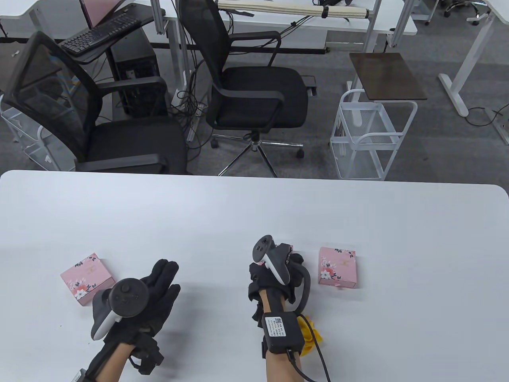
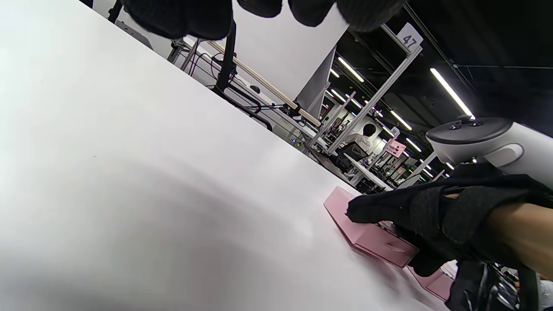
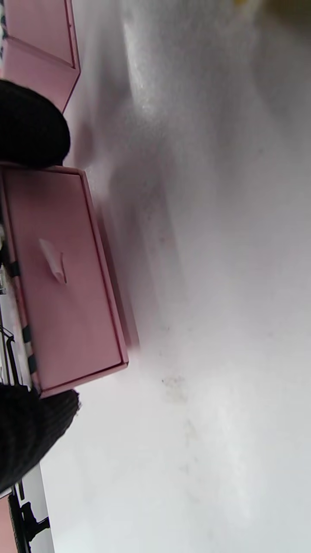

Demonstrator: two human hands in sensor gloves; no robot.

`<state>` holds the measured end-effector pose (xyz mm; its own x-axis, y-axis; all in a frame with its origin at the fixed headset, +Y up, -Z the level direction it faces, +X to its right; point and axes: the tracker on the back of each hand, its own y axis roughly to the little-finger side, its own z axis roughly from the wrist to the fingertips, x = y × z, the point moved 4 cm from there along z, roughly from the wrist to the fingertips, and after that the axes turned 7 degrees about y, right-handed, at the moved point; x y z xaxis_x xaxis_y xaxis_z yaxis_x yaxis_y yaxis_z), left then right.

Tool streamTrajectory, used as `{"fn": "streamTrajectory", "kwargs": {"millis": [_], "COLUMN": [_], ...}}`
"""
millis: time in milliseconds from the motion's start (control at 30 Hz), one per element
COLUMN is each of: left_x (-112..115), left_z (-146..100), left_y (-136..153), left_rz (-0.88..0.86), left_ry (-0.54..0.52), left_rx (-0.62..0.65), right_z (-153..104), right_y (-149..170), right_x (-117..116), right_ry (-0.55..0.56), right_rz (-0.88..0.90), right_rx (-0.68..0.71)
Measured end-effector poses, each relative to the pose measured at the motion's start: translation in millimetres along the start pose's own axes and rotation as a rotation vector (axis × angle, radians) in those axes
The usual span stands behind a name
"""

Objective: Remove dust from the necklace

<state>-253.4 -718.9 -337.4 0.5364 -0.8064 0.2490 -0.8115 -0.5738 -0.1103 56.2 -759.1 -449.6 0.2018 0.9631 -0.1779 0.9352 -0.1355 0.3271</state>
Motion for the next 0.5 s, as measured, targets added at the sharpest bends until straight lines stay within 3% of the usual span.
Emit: {"fn": "streamTrajectory", "kwargs": {"millis": [267, 500], "left_x": [-1.4, -13.5], "left_z": [-0.7, -2.2], "left_y": [1.2, 18.4], "left_rz": [0.0, -0.027], "left_ry": [-0.003, -0.056], "left_rx": [-0.012, -0.092], "right_z": [-7.1, -43.9], "right_y": [-4.1, -6.1], "right_x": [6.8, 44.7], "right_ry": [0.044, 0.196], "right_rz": [-0.081, -0.08], "right_rx": [0.037, 0.176]}}
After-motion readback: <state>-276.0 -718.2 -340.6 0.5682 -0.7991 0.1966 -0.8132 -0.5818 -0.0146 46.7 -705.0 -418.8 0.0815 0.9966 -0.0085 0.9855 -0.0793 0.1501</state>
